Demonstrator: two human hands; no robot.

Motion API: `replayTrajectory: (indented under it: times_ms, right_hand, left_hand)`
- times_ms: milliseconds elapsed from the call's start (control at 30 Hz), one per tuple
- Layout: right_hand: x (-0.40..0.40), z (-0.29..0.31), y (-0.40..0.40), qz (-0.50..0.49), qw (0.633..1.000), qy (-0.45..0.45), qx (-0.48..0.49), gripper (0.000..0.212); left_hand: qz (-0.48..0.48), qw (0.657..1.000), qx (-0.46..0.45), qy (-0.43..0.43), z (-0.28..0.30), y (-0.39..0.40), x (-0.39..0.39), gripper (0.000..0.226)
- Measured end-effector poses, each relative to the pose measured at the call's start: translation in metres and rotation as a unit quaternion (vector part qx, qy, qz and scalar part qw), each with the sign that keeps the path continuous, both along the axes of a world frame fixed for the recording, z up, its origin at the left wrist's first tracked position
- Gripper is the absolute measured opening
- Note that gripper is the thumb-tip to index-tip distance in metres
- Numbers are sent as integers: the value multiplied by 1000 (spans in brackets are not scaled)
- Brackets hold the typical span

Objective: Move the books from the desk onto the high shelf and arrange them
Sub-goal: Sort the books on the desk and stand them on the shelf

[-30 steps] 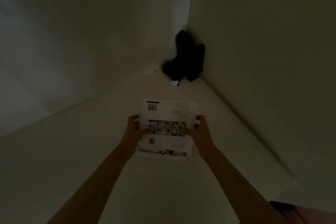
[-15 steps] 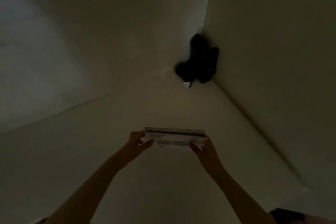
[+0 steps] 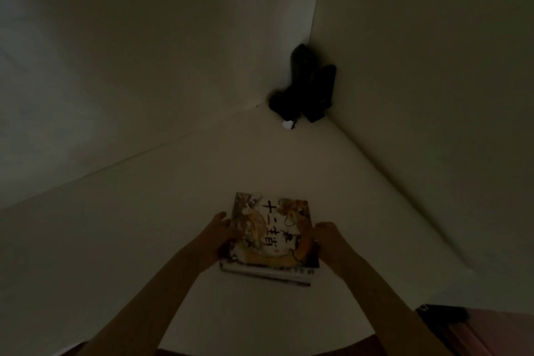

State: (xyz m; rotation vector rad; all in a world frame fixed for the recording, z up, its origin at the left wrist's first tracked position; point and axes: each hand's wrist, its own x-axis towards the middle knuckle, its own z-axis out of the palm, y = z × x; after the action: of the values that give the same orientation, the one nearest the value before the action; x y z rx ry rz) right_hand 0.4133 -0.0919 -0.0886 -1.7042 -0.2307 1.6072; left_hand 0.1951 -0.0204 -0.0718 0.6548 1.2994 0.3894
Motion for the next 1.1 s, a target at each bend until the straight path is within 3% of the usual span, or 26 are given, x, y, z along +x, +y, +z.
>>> replayTrajectory:
  times_ms: [100,167,300,433,533,733,767,867,933,1033,1100]
  right_hand:
    - [-15,-6,4,8,996,-80,25,37]
    - [-20,-4,5,-22,992,-93,81,39]
    - [-17,0,13,-73,992,-13,99,50]
    - [-17,8,17,-59,989,74,116,43]
    - [-19,9,17,-38,988,83,123,79]
    - [-19,12,30,52,975,113,183,96]
    - [-20,11,34,71,974,105,190,93]
    - [-22,16,44,143,967,84,195,49]
    - [-20,16,49,196,958,34,204,53]
    - [-12,13,56,245,944,-85,201,31]
    - [-8,16,61,267,932,-158,186,29]
  left_hand:
    - [-35,993,114,-21,-2,-9,-2,48]
    - [15,990,136,-40,7,-11,-1,33]
    - [75,975,124,-169,27,-10,-6,28]
    - [58,972,211,-90,49,-5,-9,21]
    - [34,964,265,-15,53,0,-19,19]
    - [90,981,162,-60,52,-1,-38,19]
    - [101,981,154,-63,49,-2,-40,21]
    - [143,974,162,-67,38,-6,-47,22]
    - [174,970,155,-72,33,-7,-53,23]
    - [189,968,145,-74,24,-4,-65,29]
    - [189,970,140,-64,19,-2,-72,30]
